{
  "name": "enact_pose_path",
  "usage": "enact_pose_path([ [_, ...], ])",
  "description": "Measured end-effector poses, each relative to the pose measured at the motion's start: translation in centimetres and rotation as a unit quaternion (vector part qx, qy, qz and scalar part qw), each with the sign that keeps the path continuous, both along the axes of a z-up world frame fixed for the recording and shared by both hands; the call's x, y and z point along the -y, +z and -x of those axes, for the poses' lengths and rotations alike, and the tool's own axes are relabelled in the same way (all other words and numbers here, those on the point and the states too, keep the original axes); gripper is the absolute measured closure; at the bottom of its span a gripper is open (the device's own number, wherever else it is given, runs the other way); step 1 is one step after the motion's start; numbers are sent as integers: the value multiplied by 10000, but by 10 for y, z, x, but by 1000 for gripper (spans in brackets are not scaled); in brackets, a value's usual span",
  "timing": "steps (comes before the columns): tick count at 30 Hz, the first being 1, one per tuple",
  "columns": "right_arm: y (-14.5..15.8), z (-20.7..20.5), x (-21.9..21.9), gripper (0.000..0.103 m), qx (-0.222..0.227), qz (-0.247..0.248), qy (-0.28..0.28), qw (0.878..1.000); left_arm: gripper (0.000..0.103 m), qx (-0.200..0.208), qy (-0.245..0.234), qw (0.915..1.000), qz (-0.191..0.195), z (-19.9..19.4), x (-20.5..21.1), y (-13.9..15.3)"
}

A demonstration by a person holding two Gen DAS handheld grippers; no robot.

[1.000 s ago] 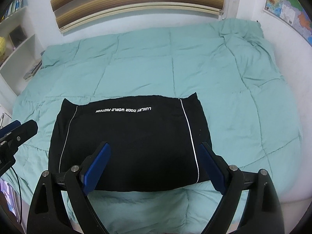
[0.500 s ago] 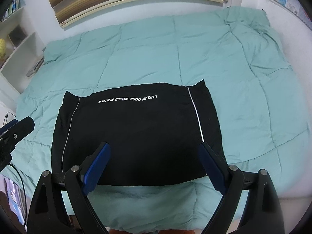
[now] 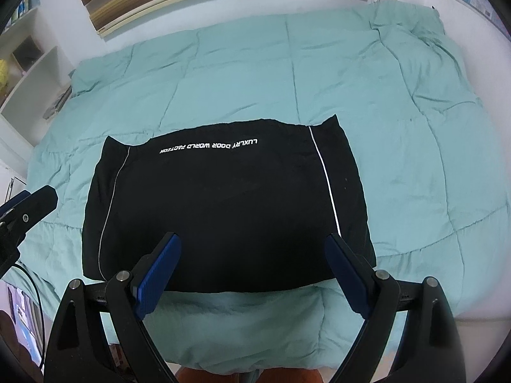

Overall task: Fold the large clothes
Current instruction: 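Open both grippers and pull them back from the folded pants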

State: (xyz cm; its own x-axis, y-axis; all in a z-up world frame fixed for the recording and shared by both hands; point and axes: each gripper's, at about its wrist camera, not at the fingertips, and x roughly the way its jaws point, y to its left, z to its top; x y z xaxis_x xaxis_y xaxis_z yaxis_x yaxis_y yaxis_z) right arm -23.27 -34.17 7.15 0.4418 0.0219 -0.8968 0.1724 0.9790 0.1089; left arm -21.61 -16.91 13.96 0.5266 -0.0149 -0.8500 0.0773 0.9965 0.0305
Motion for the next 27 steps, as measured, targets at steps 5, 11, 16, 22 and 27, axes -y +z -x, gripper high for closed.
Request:
enact_pose_path([
  [5,-3,2,1,11,-52,-51,-30,10000,43,-46,-14,10000,5,1,0,-2],
  [11,-6,3,1,11,-111,-108,-33,9999,43,-53,5,10000,-34,2,1,-4],
  [16,-8,3,1,11,-151,-122,-32,9998,43,-53,-2,10000,-43,2,2,-6],
  [22,-12,0,1,11,-217,-139,-17,9997,43,87,162,9998,24,-1,-5,-7],
  [27,-13,-2,-1,11,-230,-122,3,9997,43,33,292,9994,-178,-8,-9,-13],
])
